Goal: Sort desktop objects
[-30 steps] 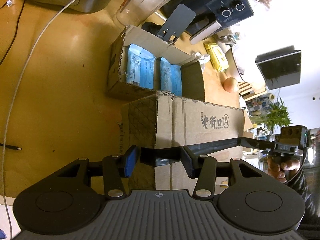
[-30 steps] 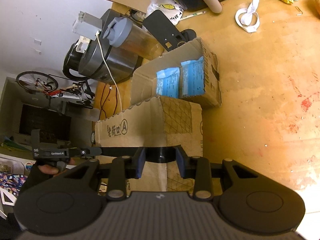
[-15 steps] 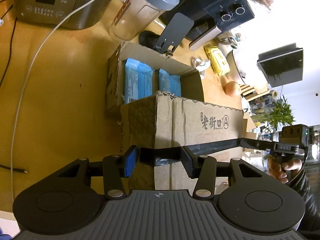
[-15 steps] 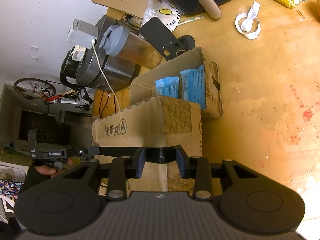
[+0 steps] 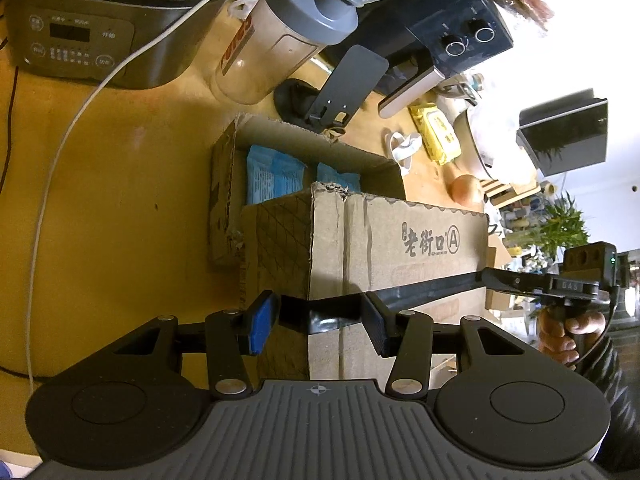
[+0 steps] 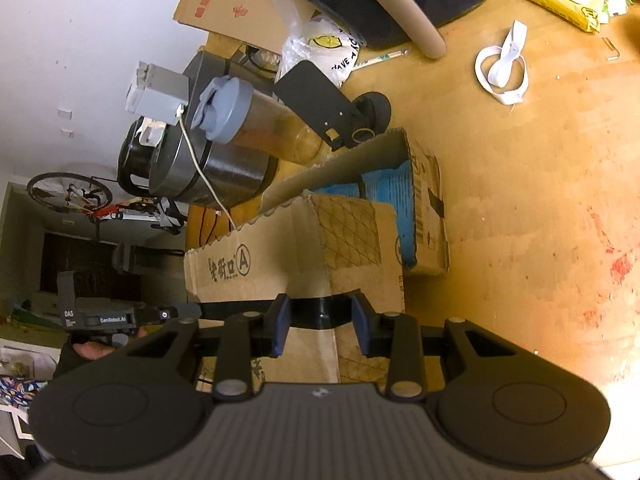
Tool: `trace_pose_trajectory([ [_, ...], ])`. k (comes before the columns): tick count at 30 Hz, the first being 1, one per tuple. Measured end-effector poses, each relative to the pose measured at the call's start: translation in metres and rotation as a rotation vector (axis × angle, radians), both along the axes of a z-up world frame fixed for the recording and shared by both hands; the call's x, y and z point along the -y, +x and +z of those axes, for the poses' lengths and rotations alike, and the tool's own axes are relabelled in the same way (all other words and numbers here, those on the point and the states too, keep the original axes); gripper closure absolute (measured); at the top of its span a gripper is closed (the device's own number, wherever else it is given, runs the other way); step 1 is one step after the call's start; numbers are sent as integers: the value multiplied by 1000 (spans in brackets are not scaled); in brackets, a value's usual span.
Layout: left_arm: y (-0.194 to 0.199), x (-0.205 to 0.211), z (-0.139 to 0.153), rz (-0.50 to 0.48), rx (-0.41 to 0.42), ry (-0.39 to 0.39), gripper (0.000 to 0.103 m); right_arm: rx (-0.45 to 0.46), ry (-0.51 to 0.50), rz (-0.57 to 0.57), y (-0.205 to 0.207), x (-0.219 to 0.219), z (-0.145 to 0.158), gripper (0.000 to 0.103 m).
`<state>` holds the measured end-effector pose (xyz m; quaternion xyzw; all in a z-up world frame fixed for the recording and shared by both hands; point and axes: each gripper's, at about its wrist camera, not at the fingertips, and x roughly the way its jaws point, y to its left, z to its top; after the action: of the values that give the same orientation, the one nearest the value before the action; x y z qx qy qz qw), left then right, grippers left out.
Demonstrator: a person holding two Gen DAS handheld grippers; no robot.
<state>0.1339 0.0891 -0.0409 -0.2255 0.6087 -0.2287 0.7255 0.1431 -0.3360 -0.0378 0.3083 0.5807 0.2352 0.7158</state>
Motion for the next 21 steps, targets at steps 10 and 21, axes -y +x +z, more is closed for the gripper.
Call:
trace_pose_trajectory([
  [10,26,1,8,-6,12,15,57,3,6,-7,22,1,4,75],
  [21,57,6,13,-25,8,37,57,-6,0,-25,44,2,6,76],
])
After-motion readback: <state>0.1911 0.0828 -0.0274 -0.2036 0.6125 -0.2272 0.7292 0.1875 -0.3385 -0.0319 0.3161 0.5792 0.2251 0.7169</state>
